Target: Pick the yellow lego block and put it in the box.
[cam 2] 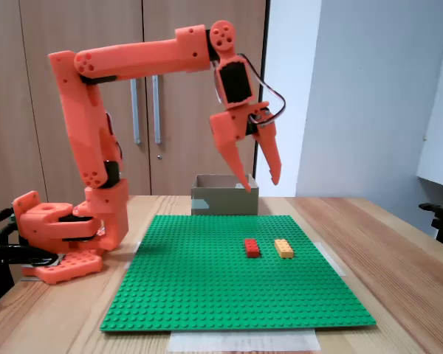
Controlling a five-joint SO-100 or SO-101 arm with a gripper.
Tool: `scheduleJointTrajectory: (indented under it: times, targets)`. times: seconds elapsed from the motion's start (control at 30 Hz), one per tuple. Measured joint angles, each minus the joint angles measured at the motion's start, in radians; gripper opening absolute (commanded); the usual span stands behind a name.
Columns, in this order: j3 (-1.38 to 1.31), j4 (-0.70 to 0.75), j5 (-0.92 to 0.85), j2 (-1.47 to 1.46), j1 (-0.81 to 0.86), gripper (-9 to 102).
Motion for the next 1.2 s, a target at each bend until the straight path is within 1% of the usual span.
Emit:
scheduleJointTrajectory:
  times: [0.2,0.63,0.97,1.2]
  targets:
    - [-0.114,0.034,0.025,-0.117,0.011,25]
    - [-0.288,0.04,0.025,-0.387,0.003,22]
    - [-0.342,0.04,0.055,-0.503,-0.005,22]
    - [-0.348,-0.009,0.064,-0.583,-0.023,22]
